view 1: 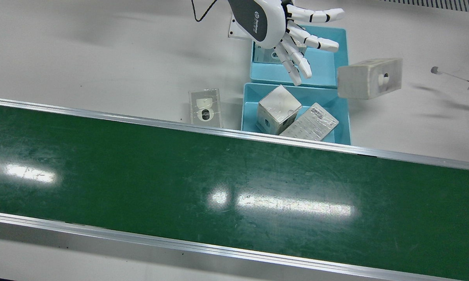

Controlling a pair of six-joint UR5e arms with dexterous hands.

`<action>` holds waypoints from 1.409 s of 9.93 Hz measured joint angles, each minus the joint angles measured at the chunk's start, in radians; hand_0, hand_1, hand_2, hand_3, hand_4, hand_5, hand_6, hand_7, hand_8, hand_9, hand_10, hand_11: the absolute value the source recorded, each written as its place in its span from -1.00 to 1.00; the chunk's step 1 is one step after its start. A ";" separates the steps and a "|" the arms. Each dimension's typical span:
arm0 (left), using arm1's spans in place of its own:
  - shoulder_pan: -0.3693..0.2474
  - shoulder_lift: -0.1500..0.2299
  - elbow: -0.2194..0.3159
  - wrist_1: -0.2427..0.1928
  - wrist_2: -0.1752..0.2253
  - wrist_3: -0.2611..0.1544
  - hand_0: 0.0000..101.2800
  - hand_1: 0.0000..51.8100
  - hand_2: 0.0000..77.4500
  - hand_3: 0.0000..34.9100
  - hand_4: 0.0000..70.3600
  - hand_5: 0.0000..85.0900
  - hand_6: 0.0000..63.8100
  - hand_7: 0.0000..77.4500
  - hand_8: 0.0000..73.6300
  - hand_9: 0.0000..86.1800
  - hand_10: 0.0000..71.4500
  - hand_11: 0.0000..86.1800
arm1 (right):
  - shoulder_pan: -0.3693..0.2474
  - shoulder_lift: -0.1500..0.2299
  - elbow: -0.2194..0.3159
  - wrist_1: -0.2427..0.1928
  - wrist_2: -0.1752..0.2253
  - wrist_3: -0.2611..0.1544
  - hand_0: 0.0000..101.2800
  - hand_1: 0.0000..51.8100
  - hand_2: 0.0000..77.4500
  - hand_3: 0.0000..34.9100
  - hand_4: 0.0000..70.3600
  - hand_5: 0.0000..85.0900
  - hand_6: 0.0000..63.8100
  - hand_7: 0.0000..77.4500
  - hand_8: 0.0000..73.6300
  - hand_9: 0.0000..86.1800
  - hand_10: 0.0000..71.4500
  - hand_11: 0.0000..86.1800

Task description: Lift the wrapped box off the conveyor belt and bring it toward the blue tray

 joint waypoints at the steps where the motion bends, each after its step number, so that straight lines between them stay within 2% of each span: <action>1: 0.000 0.000 0.000 0.000 0.000 0.000 -1.00 -1.00 -0.99 -1.00 -1.00 -0.99 -1.00 -0.99 -0.99 -1.00 -1.00 -1.00 | 0.002 -0.014 0.013 -0.001 0.000 -0.002 -0.07 -0.39 -0.42 0.79 -0.52 -0.41 -1.00 -0.58 -1.00 -0.96 -0.94 -0.91; 2: 0.000 0.000 0.000 0.000 0.000 0.000 -1.00 -1.00 -0.99 -1.00 -1.00 -0.99 -1.00 -0.99 -0.99 -1.00 -1.00 -1.00 | 0.037 -0.028 0.033 -0.022 -0.002 0.001 -0.07 -0.39 -0.42 0.79 -0.52 -0.41 -1.00 -0.58 -1.00 -0.96 -0.94 -0.91; 3: 0.000 0.000 0.000 0.000 0.000 0.000 -1.00 -1.00 -0.99 -1.00 -1.00 -0.99 -1.00 -0.99 -0.99 -0.99 -0.98 -1.00 | 0.087 -0.040 0.054 -0.051 -0.005 0.006 -0.08 -0.52 -0.45 0.74 -0.55 -0.42 -1.00 -0.65 -1.00 -0.96 -0.94 -0.85; 5: 0.000 0.000 0.000 0.000 0.000 0.000 -1.00 -1.00 -0.97 -1.00 -1.00 -0.99 -1.00 -0.99 -1.00 -0.99 -1.00 -1.00 | 0.142 -0.063 0.074 -0.083 -0.009 0.027 -0.10 -0.52 -0.45 0.74 -0.55 -0.41 -1.00 -0.62 -1.00 -0.96 -0.89 -0.86; 6: 0.000 0.000 0.000 0.000 0.000 0.000 -1.00 -1.00 -0.99 -1.00 -1.00 -0.99 -1.00 -0.99 -1.00 -0.99 -1.00 -1.00 | 0.157 -0.087 0.080 -0.093 -0.009 0.048 -0.11 -0.52 -0.45 0.75 -0.60 -0.42 -1.00 -0.62 -1.00 -0.96 -0.89 -0.86; 8: 0.000 0.000 0.000 0.000 0.000 0.000 -1.00 -1.00 -0.97 -1.00 -1.00 -0.99 -1.00 -0.99 -0.99 -1.00 -0.98 -1.00 | 0.202 -0.142 0.088 -0.119 -0.017 0.106 -0.11 -0.52 -0.49 0.77 -0.74 -0.53 -1.00 -0.75 -1.00 -0.96 -0.94 -0.86; 9: 0.000 0.000 0.000 0.000 0.000 0.000 -1.00 -1.00 -0.97 -1.00 -1.00 -0.99 -1.00 -0.99 -1.00 -0.99 -1.00 -1.00 | 0.247 -0.166 0.089 -0.142 -0.044 0.142 -0.11 -0.52 -0.49 0.77 -0.74 -0.53 -1.00 -0.75 -1.00 -0.96 -0.94 -0.86; 11: 0.000 0.000 0.000 0.000 0.000 0.000 -1.00 -1.00 -0.97 -1.00 -1.00 -0.99 -1.00 -0.99 -1.00 -1.00 -0.98 -1.00 | 0.349 -0.191 0.088 -0.175 -0.118 0.187 -0.13 -0.52 -0.49 0.73 -0.71 -0.51 -1.00 -0.70 -1.00 -0.97 -0.91 -0.87; 13: 0.000 0.000 0.000 0.000 0.000 0.000 -1.00 -1.00 -0.99 -1.00 -1.00 -0.99 -1.00 -0.99 -0.99 -1.00 -1.00 -1.00 | 0.425 -0.234 0.087 -0.190 -0.174 0.234 -0.14 -0.54 -0.49 0.73 -0.75 -0.51 -1.00 -0.70 -1.00 -0.97 -0.91 -0.87; 14: 0.000 0.000 0.000 0.000 0.000 0.000 -1.00 -1.00 -0.99 -1.00 -1.00 -0.99 -1.00 -0.99 -0.99 -1.00 -1.00 -1.00 | 0.454 -0.259 0.084 -0.193 -0.195 0.251 -0.14 -0.54 -0.49 0.72 -0.75 -0.54 -1.00 -0.77 -1.00 -0.97 -0.91 -0.87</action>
